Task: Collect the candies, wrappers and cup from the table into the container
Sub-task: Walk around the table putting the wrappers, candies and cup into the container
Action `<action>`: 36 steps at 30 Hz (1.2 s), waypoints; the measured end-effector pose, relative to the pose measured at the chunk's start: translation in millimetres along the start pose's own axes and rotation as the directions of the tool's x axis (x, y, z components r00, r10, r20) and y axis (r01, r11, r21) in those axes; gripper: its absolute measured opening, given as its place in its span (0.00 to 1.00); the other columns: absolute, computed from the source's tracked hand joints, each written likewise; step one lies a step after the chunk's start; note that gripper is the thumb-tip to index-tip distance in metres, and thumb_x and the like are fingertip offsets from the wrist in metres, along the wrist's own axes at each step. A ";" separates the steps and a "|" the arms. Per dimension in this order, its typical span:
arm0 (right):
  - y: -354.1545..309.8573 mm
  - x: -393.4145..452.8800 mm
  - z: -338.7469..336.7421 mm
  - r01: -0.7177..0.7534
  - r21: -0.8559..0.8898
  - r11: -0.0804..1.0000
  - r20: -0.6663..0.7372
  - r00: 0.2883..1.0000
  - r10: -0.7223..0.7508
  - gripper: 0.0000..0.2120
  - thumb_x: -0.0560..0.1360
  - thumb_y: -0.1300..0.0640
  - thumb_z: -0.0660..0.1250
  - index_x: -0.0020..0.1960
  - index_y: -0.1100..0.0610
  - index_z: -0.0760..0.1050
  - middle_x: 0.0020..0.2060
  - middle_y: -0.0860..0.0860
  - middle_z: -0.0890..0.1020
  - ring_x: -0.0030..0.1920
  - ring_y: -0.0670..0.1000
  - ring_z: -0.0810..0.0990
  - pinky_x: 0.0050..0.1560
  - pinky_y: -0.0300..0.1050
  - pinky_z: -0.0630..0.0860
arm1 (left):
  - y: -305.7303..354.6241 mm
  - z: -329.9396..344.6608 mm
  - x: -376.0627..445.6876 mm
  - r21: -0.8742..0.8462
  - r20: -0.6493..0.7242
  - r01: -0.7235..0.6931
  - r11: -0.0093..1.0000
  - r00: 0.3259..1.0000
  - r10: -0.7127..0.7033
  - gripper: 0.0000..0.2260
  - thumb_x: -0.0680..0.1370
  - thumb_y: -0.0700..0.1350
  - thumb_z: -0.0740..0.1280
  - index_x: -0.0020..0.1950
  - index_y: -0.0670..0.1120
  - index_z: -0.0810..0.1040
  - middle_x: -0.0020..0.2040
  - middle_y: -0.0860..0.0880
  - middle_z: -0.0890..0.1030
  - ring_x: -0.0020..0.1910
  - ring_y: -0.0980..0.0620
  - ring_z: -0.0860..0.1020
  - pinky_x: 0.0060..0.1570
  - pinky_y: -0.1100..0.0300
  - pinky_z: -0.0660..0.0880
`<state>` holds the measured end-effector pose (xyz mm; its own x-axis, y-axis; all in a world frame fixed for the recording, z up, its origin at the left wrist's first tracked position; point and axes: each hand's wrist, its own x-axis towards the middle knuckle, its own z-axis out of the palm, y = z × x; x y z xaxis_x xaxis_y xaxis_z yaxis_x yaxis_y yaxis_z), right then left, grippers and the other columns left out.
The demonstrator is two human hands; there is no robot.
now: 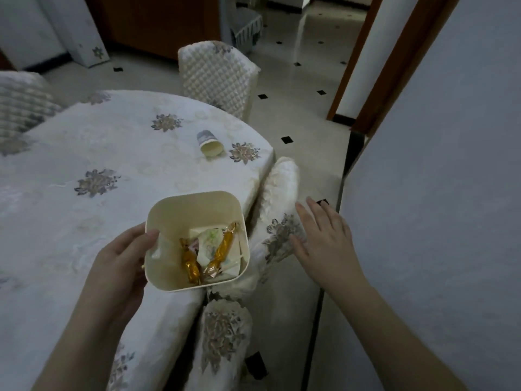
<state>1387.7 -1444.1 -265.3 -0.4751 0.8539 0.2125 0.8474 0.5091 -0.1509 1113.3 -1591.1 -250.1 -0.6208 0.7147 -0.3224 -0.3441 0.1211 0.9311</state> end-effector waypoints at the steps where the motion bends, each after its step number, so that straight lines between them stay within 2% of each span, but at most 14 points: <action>1: -4.5 9.8 4.4 0.025 -0.003 1.000 0.018 1.000 -0.025 0.26 0.78 0.46 0.61 0.73 0.54 0.65 0.72 0.55 0.68 0.72 0.59 0.64 0.69 0.57 0.60 | -1.8 -3.6 5.7 -0.017 -0.024 -0.003 1.000 1.000 0.003 0.08 0.80 0.40 0.66 0.49 0.45 0.85 0.40 0.45 0.86 0.35 0.49 0.83 0.34 0.57 0.78; 4: -18.8 34.5 15.9 0.106 -0.006 0.994 0.099 0.990 -0.105 0.27 0.78 0.46 0.61 0.74 0.54 0.63 0.74 0.54 0.65 0.74 0.58 0.60 0.72 0.56 0.56 | -5.9 -15.8 17.4 -0.062 -0.064 -0.013 0.998 0.998 0.009 0.08 0.79 0.40 0.67 0.49 0.45 0.86 0.41 0.45 0.86 0.36 0.49 0.82 0.37 0.57 0.77; 8: -41.1 57.5 29.4 0.183 0.017 0.983 0.133 0.974 -0.183 0.27 0.78 0.47 0.62 0.74 0.55 0.64 0.73 0.55 0.65 0.74 0.58 0.60 0.72 0.56 0.57 | -6.3 -43.4 22.2 -0.079 -0.154 -0.036 0.996 0.988 0.024 0.09 0.79 0.40 0.67 0.49 0.47 0.87 0.40 0.46 0.87 0.34 0.51 0.84 0.30 0.63 0.79; 13: -72.4 83.8 51.2 0.334 0.053 0.941 0.204 0.919 -0.338 0.28 0.78 0.45 0.60 0.75 0.52 0.61 0.75 0.53 0.63 0.75 0.57 0.58 0.72 0.56 0.55 | -9.1 -82.2 7.4 -0.115 -0.305 -0.056 0.992 0.952 0.018 0.09 0.78 0.41 0.67 0.51 0.48 0.87 0.44 0.44 0.87 0.38 0.48 0.85 0.32 0.60 0.81; 16: -92.0 102.1 64.9 0.432 0.063 0.899 0.253 0.865 -0.433 0.29 0.78 0.43 0.57 0.76 0.50 0.57 0.76 0.51 0.58 0.76 0.55 0.53 0.73 0.55 0.52 | -17.3 -91.6 -8.2 -0.132 -0.412 -0.064 0.989 0.911 0.004 0.10 0.79 0.39 0.66 0.49 0.48 0.87 0.43 0.44 0.88 0.38 0.48 0.85 0.31 0.59 0.81; 25: -138.3 141.0 105.2 0.655 0.195 0.730 0.300 0.669 -0.680 0.28 0.77 0.45 0.61 0.75 0.51 0.61 0.75 0.52 0.62 0.74 0.56 0.58 0.72 0.52 0.53 | -33.1 -82.8 -27.0 -0.203 -0.632 -0.108 0.973 0.773 -0.046 0.10 0.80 0.37 0.65 0.52 0.46 0.86 0.43 0.43 0.87 0.37 0.47 0.85 0.29 0.58 0.79; 31: -147.1 175.4 127.8 0.771 0.290 0.567 0.313 0.484 -0.817 0.29 0.78 0.45 0.58 0.76 0.51 0.58 0.76 0.52 0.60 0.75 0.57 0.56 0.72 0.54 0.54 | -43.3 -52.6 -29.6 -0.227 -0.745 -0.142 0.963 0.663 -0.077 0.09 0.80 0.39 0.66 0.55 0.42 0.84 0.43 0.43 0.87 0.37 0.48 0.85 0.30 0.58 0.79; 33: -147.1 180.4 133.2 0.786 0.319 0.530 0.299 0.447 -0.843 0.28 0.78 0.46 0.59 0.75 0.52 0.59 0.75 0.52 0.61 0.75 0.57 0.57 0.72 0.54 0.55 | -47.6 -42.2 -30.9 -0.246 -0.768 -0.151 0.957 0.634 -0.097 0.09 0.79 0.41 0.67 0.55 0.43 0.85 0.44 0.42 0.87 0.37 0.47 0.85 0.30 0.58 0.80; 36: -149.7 181.9 142.0 0.806 0.350 0.477 0.289 0.392 -0.874 0.28 0.77 0.46 0.60 0.75 0.52 0.61 0.75 0.53 0.62 0.74 0.57 0.58 0.72 0.54 0.56 | -53.9 -29.0 -30.6 -0.267 -0.817 -0.184 0.946 0.564 -0.121 0.08 0.79 0.41 0.67 0.54 0.43 0.84 0.41 0.44 0.87 0.33 0.50 0.83 0.27 0.62 0.77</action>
<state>1140.7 -1349.6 -341.1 -0.9949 -0.0789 -0.0636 -0.0617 0.9692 -0.2385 1130.4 -1639.5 -295.4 -0.8841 -0.1739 -0.4337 -0.3992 -0.2013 0.8945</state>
